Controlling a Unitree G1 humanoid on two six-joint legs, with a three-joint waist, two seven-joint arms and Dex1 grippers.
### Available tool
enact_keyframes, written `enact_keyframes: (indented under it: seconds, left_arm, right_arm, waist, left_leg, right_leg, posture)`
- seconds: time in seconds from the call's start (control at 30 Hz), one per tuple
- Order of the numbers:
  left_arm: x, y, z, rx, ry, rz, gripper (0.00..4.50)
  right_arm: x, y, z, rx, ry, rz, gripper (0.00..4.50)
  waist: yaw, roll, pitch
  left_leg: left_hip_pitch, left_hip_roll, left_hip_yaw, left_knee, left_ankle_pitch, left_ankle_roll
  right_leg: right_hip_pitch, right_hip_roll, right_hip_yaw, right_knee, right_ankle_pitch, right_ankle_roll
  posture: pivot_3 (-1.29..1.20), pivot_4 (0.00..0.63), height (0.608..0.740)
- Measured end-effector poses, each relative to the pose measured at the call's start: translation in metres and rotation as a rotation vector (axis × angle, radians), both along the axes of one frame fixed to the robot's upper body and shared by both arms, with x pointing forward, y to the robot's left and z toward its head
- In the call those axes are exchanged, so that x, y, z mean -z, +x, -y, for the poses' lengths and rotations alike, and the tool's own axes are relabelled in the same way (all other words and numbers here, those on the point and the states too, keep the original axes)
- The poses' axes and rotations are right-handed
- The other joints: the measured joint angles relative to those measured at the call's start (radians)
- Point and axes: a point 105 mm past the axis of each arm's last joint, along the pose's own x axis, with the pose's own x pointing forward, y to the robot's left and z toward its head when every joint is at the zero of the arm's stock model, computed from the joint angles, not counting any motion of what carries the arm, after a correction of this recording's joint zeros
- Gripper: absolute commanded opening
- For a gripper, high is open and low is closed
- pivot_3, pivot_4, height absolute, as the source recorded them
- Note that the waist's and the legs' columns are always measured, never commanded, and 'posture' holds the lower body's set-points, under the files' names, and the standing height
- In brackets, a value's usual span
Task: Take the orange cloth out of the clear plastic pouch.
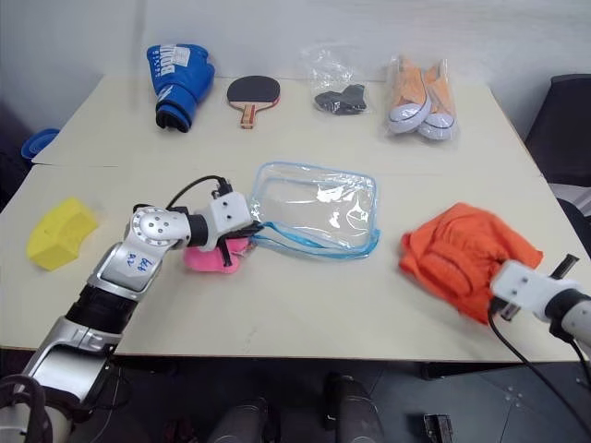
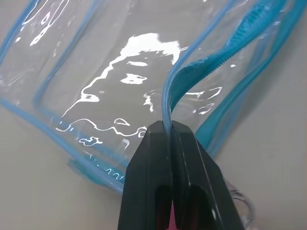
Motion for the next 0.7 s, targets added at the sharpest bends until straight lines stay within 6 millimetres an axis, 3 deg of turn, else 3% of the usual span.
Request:
enact_keyframes:
  seconds: [0.13,0.27,0.43,0.7]
  left_arm:
    - [0.001,-0.005,0.005,0.018,0.004,-0.013,0.00]
    - [0.002,-0.005,0.006,0.016,0.004,-0.024,0.00]
    - [0.000,-0.006,0.003,0.013,-0.023,-0.053,1.20]
    - [-0.020,-0.011,-0.002,0.041,-0.148,-0.088,3.64]
  right_arm:
    - [0.007,0.000,0.021,0.225,0.157,-0.019,0.02]
    - [0.018,-0.012,0.019,0.264,0.142,-0.071,0.02]
    - [0.017,-0.019,0.014,0.245,0.109,-0.074,1.26]
    - [-0.007,-0.031,0.011,0.197,0.105,-0.059,3.94]
  waist:
    - [0.005,0.003,0.000]
    - [0.003,0.004,0.000]
    - [0.000,0.004,0.000]
    - [0.001,0.004,0.000]
  left_leg:
    - [0.000,0.000,-0.001,0.001,0.000,0.000]
    - [-0.001,0.000,-0.001,0.000,0.000,0.000]
    - [0.000,-0.001,-0.001,0.000,0.000,0.000]
    - [-0.001,-0.001,-0.001,0.000,0.000,0.000]
  right_leg:
    - [0.000,0.000,0.000,0.001,0.000,0.000]
    - [0.000,0.000,0.000,0.000,0.000,0.000]
    - [0.000,0.000,0.000,0.000,0.000,0.001]
    - [0.000,0.000,0.000,0.000,0.000,0.001]
  posture:
    - [0.00,0.150,0.740]
    - [0.00,0.150,0.740]
    - [0.00,0.150,0.740]
    - [0.00,0.150,0.740]
